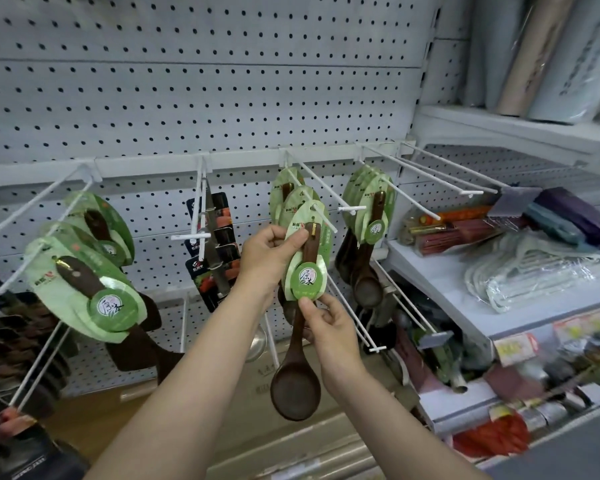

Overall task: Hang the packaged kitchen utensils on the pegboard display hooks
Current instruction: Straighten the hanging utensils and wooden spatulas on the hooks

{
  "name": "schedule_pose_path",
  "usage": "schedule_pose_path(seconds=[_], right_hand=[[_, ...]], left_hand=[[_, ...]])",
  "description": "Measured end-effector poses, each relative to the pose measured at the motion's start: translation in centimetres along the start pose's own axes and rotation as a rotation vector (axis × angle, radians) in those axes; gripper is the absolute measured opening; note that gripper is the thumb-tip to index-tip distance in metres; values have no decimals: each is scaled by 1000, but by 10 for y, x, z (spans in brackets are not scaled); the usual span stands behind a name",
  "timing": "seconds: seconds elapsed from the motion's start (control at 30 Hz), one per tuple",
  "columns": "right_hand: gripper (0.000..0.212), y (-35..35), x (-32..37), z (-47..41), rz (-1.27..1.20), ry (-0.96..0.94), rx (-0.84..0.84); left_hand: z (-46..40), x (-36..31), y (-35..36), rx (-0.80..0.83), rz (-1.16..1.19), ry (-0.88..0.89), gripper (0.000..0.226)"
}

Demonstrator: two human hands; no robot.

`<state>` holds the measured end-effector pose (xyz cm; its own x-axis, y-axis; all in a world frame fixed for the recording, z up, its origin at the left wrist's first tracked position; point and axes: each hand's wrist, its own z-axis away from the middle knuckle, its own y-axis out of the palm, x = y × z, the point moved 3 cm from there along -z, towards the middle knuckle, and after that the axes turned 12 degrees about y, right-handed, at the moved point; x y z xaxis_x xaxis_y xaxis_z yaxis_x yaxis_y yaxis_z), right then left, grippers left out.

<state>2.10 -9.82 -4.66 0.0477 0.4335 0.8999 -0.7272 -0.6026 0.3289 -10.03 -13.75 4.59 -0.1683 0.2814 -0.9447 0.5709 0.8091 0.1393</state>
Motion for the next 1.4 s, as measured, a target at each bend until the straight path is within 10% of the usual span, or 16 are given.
schedule_pose_path(seconds=[0.47,0.73,1.4], right_hand=[[41,-19,9,-39,56,-10,-7],[41,-11,57,-45,64,-166,12],[72,9,98,-63,233,-290,210]], left_hand=[[-3,9,7,-43,-4,23,14],[6,14,14,-172,-158,187,65],[2,24,57,-308,-172,192,68]])
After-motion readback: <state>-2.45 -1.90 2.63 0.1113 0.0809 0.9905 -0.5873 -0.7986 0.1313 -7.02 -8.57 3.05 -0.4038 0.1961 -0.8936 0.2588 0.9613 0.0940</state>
